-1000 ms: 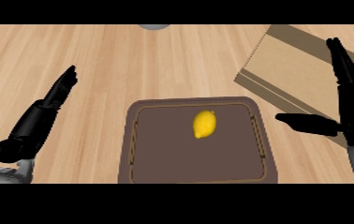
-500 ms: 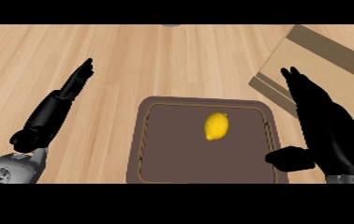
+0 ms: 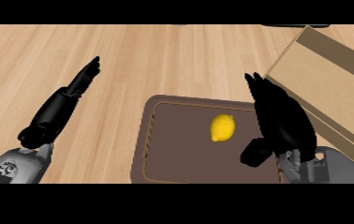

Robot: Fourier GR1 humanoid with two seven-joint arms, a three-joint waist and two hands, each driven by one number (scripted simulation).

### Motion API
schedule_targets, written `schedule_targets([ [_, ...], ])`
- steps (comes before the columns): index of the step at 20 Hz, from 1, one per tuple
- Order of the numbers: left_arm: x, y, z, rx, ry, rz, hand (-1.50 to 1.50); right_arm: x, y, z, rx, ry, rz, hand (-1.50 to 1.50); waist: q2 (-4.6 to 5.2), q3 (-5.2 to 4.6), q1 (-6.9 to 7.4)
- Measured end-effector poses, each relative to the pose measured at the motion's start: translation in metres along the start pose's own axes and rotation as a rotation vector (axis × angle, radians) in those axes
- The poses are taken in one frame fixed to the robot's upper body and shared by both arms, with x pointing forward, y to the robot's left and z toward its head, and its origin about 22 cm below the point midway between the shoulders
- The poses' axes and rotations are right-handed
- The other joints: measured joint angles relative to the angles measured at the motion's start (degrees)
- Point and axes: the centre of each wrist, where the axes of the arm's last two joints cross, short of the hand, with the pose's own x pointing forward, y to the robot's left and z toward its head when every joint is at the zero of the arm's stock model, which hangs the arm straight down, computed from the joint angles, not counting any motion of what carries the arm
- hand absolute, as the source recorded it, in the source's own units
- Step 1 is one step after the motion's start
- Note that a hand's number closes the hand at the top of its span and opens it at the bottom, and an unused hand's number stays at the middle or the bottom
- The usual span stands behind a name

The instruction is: Pick the lemon from the tray and place it in the cardboard box

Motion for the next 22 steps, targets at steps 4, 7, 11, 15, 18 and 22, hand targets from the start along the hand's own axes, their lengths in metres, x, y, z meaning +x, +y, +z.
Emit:
schedule_targets([
  [4,-0.002,-0.003,-0.004,0.007,0.008,0.005,0.0,0.015,0.008,-0.014,0.054,0.017,0.007,-1.5,-0.12,0.04,-0.68],
  [7,-0.003,0.002,-0.004,0.011,0.014,0.007,0.0,0.028,0.015,-0.025,0.082,0.036,-0.001,-1.5,-0.22,0.09,-0.86],
  [11,-0.004,0.004,-0.006,0.013,0.023,0.009,0.0,0.044,0.026,-0.038,0.106,0.063,0.009,-1.5,-0.3,0.15,-1.23],
  [15,-0.007,0.006,-0.007,0.02,0.029,0.009,0.0,0.057,0.033,-0.049,0.096,0.092,0.041,-1.5,-0.41,0.19,-1.62],
  [18,-0.009,0.004,-0.003,0.019,0.031,0.006,0.0,0.067,0.037,-0.055,0.094,0.104,0.051,-1.5,-0.54,0.26,-1.75],
  [22,-0.011,0.003,-0.003,0.024,0.026,0.011,0.0,0.078,0.048,-0.06,0.099,0.128,0.073,-1.5,-0.46,0.32,-1.99],
])
